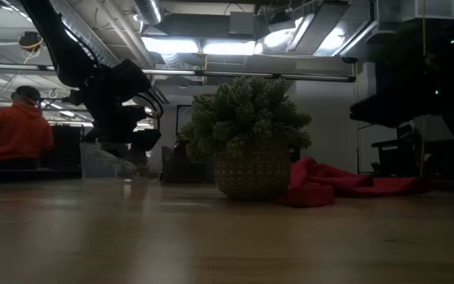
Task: Sort spices by type
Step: Put the brown spice bottle into the transparent bin
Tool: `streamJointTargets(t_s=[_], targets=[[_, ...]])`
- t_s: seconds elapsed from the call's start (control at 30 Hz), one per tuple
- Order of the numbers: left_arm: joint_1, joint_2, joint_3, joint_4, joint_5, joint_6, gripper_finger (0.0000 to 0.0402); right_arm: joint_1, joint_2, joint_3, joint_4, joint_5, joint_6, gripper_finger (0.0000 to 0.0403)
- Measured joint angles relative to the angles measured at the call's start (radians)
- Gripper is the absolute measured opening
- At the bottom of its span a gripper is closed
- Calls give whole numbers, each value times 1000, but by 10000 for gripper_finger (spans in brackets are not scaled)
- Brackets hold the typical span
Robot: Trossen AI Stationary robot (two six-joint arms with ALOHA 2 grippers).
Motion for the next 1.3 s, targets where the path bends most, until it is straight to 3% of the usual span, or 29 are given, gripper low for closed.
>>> streamJointTargets(t_s=[0.27,1.03,1.3], targets=[[2,0,0,-5,1,-3,196,-14,3,0,-131,121,12,257],[-5,2,-1,22,8,19,196,-13,1,-1,-126,120,65,257],[-5,2,-1,22,6,18,196,-14,-11,-1,-101,42,138,257]])
